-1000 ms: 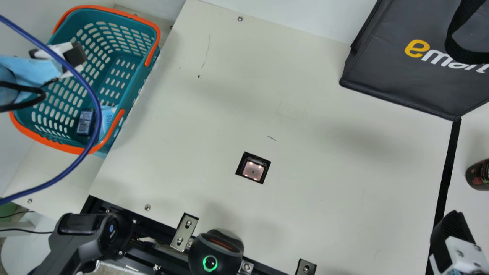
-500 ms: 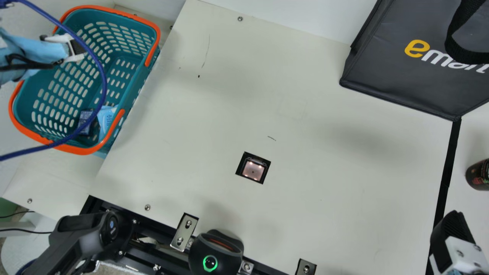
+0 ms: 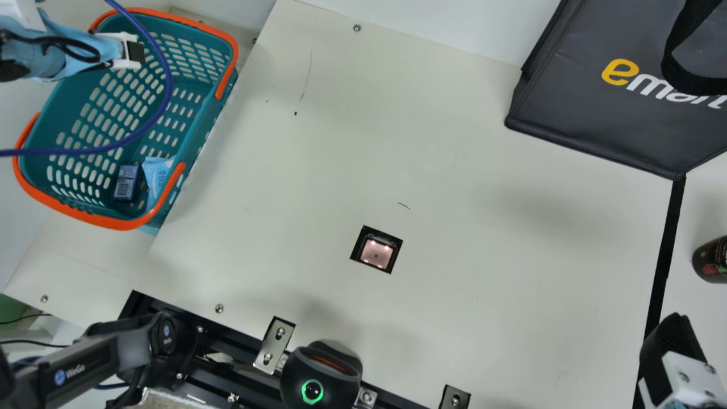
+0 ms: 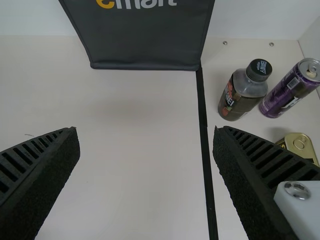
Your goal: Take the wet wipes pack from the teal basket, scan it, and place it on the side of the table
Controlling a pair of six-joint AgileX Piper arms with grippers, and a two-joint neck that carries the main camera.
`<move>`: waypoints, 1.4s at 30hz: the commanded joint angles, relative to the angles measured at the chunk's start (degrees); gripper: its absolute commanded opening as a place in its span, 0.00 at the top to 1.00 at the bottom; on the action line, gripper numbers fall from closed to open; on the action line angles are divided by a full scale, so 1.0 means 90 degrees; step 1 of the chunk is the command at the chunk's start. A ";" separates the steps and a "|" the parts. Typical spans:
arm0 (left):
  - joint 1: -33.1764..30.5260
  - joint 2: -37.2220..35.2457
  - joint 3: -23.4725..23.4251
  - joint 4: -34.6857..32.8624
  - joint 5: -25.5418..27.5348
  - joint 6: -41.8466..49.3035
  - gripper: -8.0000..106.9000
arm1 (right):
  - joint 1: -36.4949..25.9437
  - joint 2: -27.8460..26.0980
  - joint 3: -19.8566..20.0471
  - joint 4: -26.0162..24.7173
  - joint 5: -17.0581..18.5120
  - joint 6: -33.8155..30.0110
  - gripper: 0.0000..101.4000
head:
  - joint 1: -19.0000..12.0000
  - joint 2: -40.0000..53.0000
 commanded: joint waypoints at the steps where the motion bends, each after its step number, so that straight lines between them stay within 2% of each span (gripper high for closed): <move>1: 0.0011 0.0373 -0.0134 -0.0018 0.0015 0.0088 0.15 | 0.0000 0.0000 0.0000 0.0000 0.0000 0.0000 0.06 | -0.0184 0.0025; 12: 0.0150 0.1557 -0.0793 -0.0187 0.0183 0.0989 0.15 | 0.0000 0.0000 0.0000 0.0000 0.0000 0.0000 0.06 | -0.0184 0.0025; 18: 0.0280 0.1950 -0.0914 -0.0337 0.0104 0.1648 0.15 | 0.0000 0.0000 0.0000 0.0000 0.0000 0.0000 0.06 | -0.0184 0.0025; 30: 0.0467 0.2378 -0.0390 -0.0357 -0.0556 0.2371 0.15 | 0.0000 0.0000 0.0000 0.0000 0.0000 0.0000 0.06 | -0.0184 0.0025; 42: 0.0596 0.2701 0.0206 -0.0346 -0.1058 0.2542 0.15 | 0.0000 0.0000 0.0000 0.0000 0.0000 0.0000 0.06 | -0.0184 0.0025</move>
